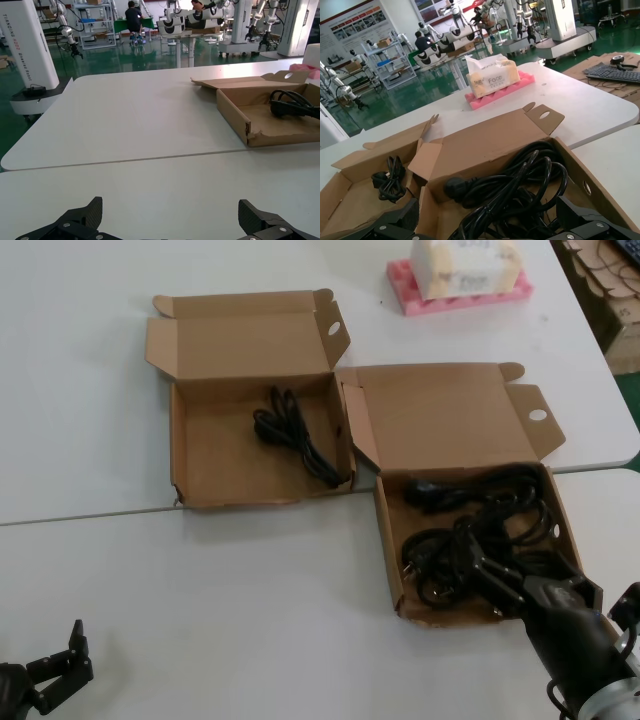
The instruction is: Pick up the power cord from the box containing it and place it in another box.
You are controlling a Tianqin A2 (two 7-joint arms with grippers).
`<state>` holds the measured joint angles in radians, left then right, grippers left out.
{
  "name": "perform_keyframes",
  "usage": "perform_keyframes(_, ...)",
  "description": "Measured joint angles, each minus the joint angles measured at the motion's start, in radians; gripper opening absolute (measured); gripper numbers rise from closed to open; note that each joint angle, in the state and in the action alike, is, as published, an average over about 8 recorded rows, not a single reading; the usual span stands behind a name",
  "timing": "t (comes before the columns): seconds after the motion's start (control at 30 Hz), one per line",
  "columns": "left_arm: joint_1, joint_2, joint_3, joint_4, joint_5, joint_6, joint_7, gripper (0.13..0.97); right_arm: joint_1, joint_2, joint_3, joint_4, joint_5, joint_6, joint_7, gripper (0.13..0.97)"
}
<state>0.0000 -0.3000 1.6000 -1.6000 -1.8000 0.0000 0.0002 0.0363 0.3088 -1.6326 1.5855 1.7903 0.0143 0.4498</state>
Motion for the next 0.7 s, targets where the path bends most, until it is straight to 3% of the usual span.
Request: perform_keyframes(0.7,0.0,0.0,0.0,0.0,0.0,0.0,0.0,0.966,0.0,0.0,0.0,0.0,0.0,0.0,0.0,0.966)
